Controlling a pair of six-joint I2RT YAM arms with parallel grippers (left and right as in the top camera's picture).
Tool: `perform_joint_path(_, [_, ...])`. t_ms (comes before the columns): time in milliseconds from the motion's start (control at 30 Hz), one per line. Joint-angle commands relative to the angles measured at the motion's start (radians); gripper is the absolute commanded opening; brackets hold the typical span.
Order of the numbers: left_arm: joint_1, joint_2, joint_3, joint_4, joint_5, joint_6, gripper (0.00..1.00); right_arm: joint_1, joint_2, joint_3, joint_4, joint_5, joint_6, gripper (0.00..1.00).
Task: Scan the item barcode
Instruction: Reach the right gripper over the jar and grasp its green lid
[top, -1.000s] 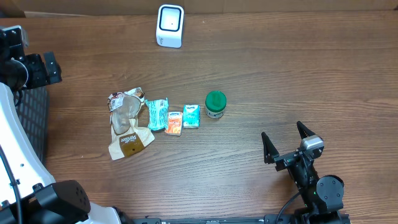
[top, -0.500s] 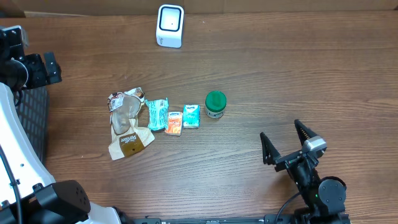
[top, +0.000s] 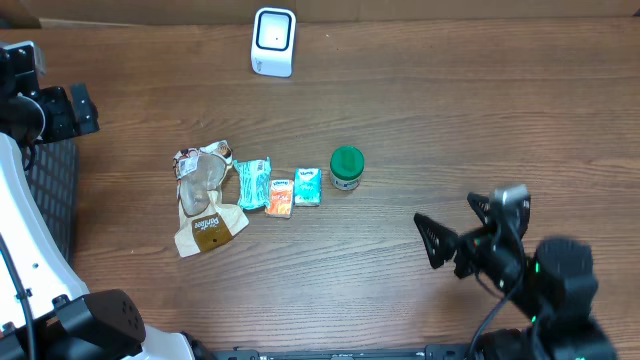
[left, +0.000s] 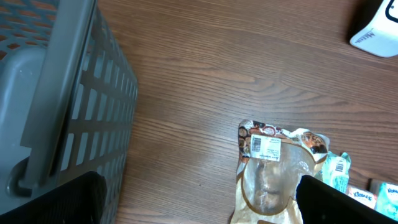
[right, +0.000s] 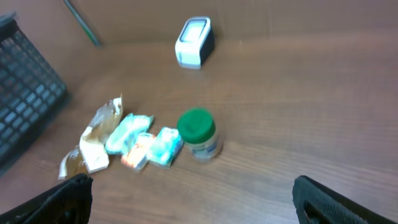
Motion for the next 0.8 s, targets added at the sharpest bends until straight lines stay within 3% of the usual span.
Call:
perform_joint_path(0, [0.0, 0.004, 0.007, 0.002, -0.001, 0.026, 1.0, 0.006, 0.171, 0.178, -0.091, -0.019, -0.004, 1.0])
perform_joint_path(167, [0.0, 0.004, 0.007, 0.002, -0.001, 0.026, 1.0, 0.006, 0.42, 0.397, -0.292, -0.023, -0.004, 1.0])
perform_joint_path(233, [0.0, 0.004, 0.007, 0.002, -0.002, 0.026, 1.0, 0.006, 0.609, 0.552, -0.452, -0.022, -0.004, 1.0])
perform_joint_path(367, [0.0, 0.004, 0.007, 0.002, -0.001, 0.026, 1.0, 0.006, 0.811, 0.702, -0.552, -0.037, -0.004, 1.0])
perform_joint_path(667, [0.0, 0.004, 0.007, 0.002, -0.001, 0.026, 1.0, 0.006, 0.988, 0.756, -0.307, -0.156, -0.008, 1.0])
perform_joint_path(767, [0.0, 0.004, 0.007, 0.002, -0.001, 0.026, 1.0, 0.016, 1.015, 0.756, -0.235, -0.167, -0.092, 0.97])
